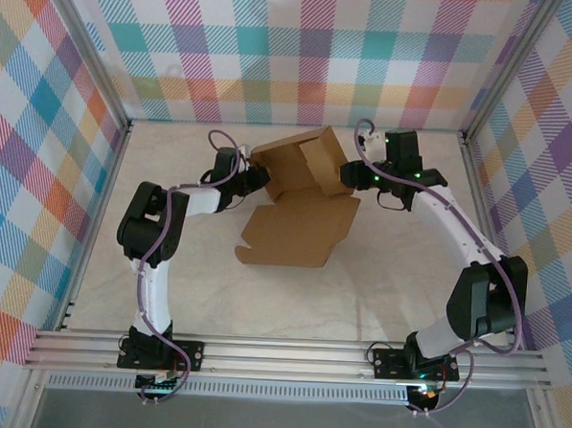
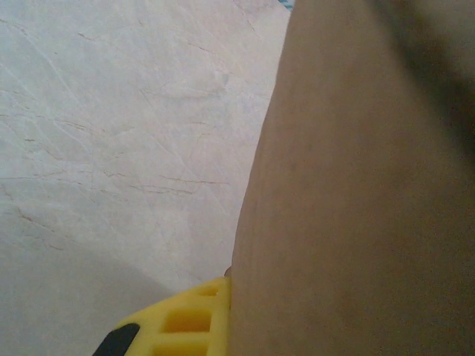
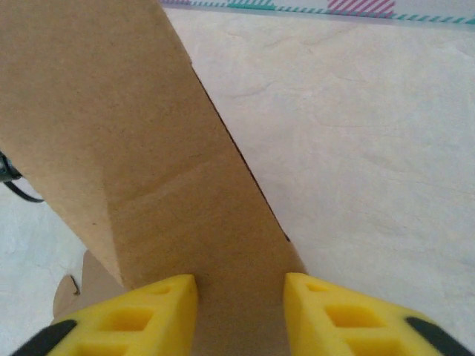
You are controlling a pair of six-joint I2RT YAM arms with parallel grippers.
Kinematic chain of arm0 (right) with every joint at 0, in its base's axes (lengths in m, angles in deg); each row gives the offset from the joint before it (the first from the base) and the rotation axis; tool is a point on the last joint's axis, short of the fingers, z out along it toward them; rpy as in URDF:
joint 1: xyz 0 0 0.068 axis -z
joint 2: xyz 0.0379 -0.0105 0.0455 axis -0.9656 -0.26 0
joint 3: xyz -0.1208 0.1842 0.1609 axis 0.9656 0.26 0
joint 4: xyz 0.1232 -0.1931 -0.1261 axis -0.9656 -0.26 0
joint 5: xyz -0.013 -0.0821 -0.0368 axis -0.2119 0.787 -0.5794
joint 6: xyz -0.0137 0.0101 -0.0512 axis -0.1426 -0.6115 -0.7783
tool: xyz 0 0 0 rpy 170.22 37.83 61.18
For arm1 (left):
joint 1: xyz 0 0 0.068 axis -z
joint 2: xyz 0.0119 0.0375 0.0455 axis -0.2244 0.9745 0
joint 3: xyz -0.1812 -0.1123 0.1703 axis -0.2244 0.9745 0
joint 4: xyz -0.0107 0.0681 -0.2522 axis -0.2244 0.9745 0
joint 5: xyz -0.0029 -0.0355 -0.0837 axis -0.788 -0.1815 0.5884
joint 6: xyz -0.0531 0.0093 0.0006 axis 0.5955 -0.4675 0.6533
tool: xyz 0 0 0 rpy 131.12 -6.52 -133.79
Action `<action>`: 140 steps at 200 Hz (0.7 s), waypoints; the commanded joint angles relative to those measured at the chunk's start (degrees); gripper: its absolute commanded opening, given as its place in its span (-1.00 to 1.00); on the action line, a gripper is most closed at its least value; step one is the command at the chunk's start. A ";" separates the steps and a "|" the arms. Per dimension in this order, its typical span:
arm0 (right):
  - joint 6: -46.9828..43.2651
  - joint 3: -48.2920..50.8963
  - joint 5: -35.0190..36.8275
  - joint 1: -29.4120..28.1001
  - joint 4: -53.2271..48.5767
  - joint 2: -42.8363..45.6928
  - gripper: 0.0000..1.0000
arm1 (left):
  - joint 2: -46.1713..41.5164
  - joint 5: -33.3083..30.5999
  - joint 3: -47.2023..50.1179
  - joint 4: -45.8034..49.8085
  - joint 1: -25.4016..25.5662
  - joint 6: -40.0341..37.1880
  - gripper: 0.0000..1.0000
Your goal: Fold the paper box
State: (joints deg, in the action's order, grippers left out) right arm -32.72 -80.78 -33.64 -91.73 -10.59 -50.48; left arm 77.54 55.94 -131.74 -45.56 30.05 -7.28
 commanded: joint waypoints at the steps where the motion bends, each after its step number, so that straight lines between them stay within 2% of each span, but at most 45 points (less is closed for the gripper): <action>1: 0.56 -0.83 -7.85 -0.61 1.58 -2.02 -0.14 | 1.20 2.75 -1.64 -0.08 0.50 0.46 -1.00; 24: 1.99 -0.18 -8.61 -0.64 3.32 -1.14 -0.07 | 1.39 2.74 -1.60 0.03 0.50 0.39 -1.00; 56: 2.43 0.07 4.11 -0.60 1.57 1.28 0.01 | 1.62 2.78 -1.69 0.03 0.50 0.45 -1.00; 70: 1.67 0.23 6.97 -0.53 1.00 2.51 0.07 | 1.72 2.91 -1.85 -0.05 0.50 0.50 -1.00; 140: -0.25 0.24 5.22 -0.60 2.02 4.38 0.18 | 1.80 3.19 -1.72 -0.30 0.50 0.65 -1.00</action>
State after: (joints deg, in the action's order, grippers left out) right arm -31.39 -80.76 -27.71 -91.90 -8.53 -46.72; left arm 78.51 57.73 -132.33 -45.93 30.14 -7.22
